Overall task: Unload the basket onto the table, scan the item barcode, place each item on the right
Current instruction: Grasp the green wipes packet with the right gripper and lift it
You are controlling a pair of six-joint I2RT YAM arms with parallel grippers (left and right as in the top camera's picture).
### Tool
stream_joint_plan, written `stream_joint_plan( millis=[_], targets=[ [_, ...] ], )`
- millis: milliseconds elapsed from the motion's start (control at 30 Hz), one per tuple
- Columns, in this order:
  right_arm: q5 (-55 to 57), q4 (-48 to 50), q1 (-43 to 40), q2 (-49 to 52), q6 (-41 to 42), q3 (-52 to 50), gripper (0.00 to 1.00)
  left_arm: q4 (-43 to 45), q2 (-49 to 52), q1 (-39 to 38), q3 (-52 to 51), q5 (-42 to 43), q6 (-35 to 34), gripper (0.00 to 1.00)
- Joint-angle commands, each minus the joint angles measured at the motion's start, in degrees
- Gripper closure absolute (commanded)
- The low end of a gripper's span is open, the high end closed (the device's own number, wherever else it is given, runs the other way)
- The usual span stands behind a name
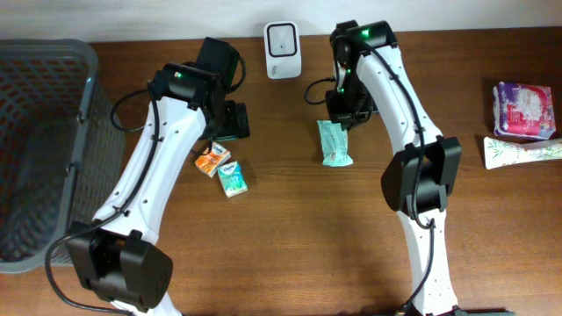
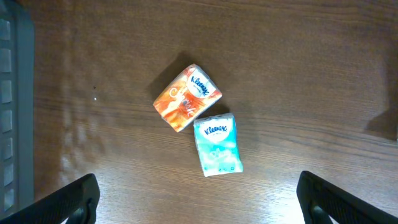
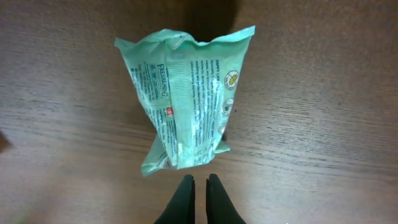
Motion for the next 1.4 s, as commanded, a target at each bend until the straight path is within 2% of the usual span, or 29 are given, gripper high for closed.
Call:
stream_joint_plan(
  millis=[0, 300, 400, 533, 567, 633, 733, 900, 1000, 1067, 1133, 1200, 1233, 1300, 1333, 1367],
  targets=[
    [-0.8, 1.6, 0.4, -1.1, -0.3, -3.8, 0.96, 0.0, -1.2, -0.2, 0.6, 0.2, 0.7, 0.01],
    [-4.8, 18.1, 3.7, -1.1, -0.3, -21.6, 0.96, 0.0, -1.2, -0.2, 0.6, 0.2, 0.7, 0.01],
    [-4.8, 14.0, 3.1, -1.4, -0.2, -17.9, 0.96, 0.0, -1.2, -0.2, 0.6, 0.2, 0.7, 0.01],
    [-1.6, 1.5, 2.8, -1.4, -0.5, -1.7, 0.96, 0.0, -1.2, -0.2, 0.6, 0.2, 0.7, 0.01],
    [-1.6, 0.4, 2.9, -1.4, -0.5, -0.9, 0.96, 0.0, -1.2, -0.2, 0.6, 0.2, 0.7, 0.01],
    [-1.6, 0.7, 2.9, -1.1, -0.5, -2.0, 0.96, 0.0, -1.2, -0.2, 0.6, 0.2, 0.7, 0.01],
    [-1.6, 4.5, 3.0, -0.9, -0.4, -9.2, 0.96, 0.0, -1.2, -0.2, 0.6, 0.2, 0.7, 0.01],
    [-3.2, 16.5, 3.0, -0.9, 1.4, -24.2, 0.96, 0.0, -1.2, -0.2, 0.6, 0.2, 0.7, 0.01],
    [-3.3, 14.3, 2.8, -1.2, 1.3, -20.8, 0.96, 0.0, -1.2, -0.2, 0.6, 0.2, 0.7, 0.01],
    [-3.1, 8.9, 2.7, -1.2, 1.1, -11.4, 0.96, 0.0, -1.2, -0.2, 0.6, 0.2, 0.7, 0.01],
    [-2.9, 4.7, 1.5, -1.2, -1.5, -2.4, 0.82, 0.0, -1.2, -0.2, 0.6, 0.2, 0.7, 0.01],
    [-2.9, 4.5, -0.4, -1.2, -1.5, -1.1, 0.67, 0.0, -1.2, -0.2, 0.6, 0.2, 0.7, 0.01],
    [-3.2, 4.5, -3.0, -1.0, -2.1, -2.1, 0.57, 0.0, -1.2, -0.2, 0.6, 0.2, 0.7, 0.01],
    [-7.9, 4.9, -5.3, -1.0, -8.9, -4.6, 0.38, 0.0, -1.2, -0.2, 0.6, 0.2, 0.7, 0.01],
    [-12.5, 5.6, -6.5, -1.0, -13.4, -7.5, 0.21, 0.0, -1.2, -0.2, 0.6, 0.2, 0.7, 0.01],
    [-14.8, 6.8, -7.1, -1.0, -15.1, -10.4, 0.11, 0.0, -1.2, -0.2, 0.6, 0.2, 0.7, 0.01]
  ],
)
